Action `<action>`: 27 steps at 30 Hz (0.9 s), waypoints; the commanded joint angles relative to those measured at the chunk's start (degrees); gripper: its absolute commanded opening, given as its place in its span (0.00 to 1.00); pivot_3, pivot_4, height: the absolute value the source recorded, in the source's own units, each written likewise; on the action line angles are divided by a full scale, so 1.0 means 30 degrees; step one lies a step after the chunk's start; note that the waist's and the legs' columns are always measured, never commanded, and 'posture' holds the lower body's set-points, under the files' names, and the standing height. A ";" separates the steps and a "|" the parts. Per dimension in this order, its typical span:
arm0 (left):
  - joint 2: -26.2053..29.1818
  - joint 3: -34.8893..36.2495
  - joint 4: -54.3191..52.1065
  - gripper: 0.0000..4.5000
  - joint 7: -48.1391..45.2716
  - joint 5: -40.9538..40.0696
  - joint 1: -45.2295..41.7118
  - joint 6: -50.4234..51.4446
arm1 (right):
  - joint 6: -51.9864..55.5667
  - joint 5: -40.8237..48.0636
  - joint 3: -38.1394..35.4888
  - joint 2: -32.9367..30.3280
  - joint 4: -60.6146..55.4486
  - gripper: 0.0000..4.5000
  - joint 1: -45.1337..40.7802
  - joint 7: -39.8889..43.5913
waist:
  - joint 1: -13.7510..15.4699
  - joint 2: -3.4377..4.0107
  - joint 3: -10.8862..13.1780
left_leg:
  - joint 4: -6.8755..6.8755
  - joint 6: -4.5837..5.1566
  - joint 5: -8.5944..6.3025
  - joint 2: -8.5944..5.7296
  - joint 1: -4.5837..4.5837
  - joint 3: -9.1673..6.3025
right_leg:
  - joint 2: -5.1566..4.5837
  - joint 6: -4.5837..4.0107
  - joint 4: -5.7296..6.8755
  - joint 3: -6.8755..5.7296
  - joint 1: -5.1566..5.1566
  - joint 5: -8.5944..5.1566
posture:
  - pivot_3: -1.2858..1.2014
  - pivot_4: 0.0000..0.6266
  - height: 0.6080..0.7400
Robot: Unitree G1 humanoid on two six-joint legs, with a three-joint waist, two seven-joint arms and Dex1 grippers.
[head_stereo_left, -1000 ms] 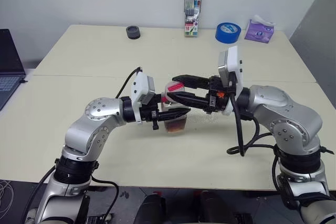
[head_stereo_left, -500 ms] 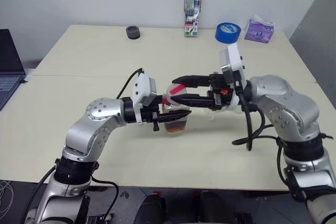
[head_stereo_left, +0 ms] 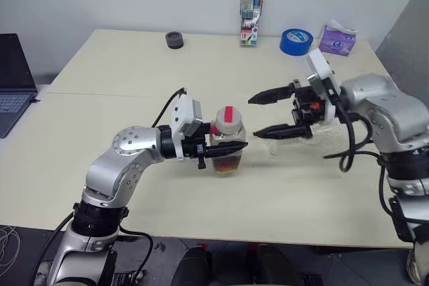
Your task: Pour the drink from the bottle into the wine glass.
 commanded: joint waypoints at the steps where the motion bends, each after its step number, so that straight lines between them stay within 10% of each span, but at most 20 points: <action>1: -0.0072 0.0573 -0.0436 0.39 0.0068 -0.0276 -0.0441 -0.0522 | 0.2039 0.1891 -0.1694 0.0257 -0.3354 0.99 0.0713 -0.2509 | -0.0037 0.0000 0.0000 | -0.0012 0.0002 -0.0001 0.0005 0.0008 -0.0002 | 0.0006 0.0000 0.0008 -0.0003 0.0000 0.0000 | 0.52 0.24 1.00; 15: -0.0465 0.0304 -0.0282 0.39 0.0243 -0.0047 -0.0864 -0.0534 | 0.1713 0.0364 -0.0880 0.5398 -0.5866 0.99 0.1788 -0.9976 | -0.0025 0.0000 -0.0001 | -0.0006 -0.0027 0.0016 -0.0001 0.0021 -0.0006 | 0.0014 0.0001 0.0028 -0.0007 0.0009 0.0000 | 0.52 0.24 1.00; 27: -0.0295 0.0387 -0.0481 0.39 0.0284 -0.0058 -0.0538 -0.0611 | 0.1647 0.0607 -0.1865 0.3984 -0.4895 0.99 0.1913 -0.9230 | -0.0030 0.0000 -0.0001 | -0.0007 0.0003 -0.0001 -0.0002 0.0022 -0.0003 | 0.0014 0.0000 0.0028 -0.0005 0.0009 0.0000 | 0.52 0.24 1.00</action>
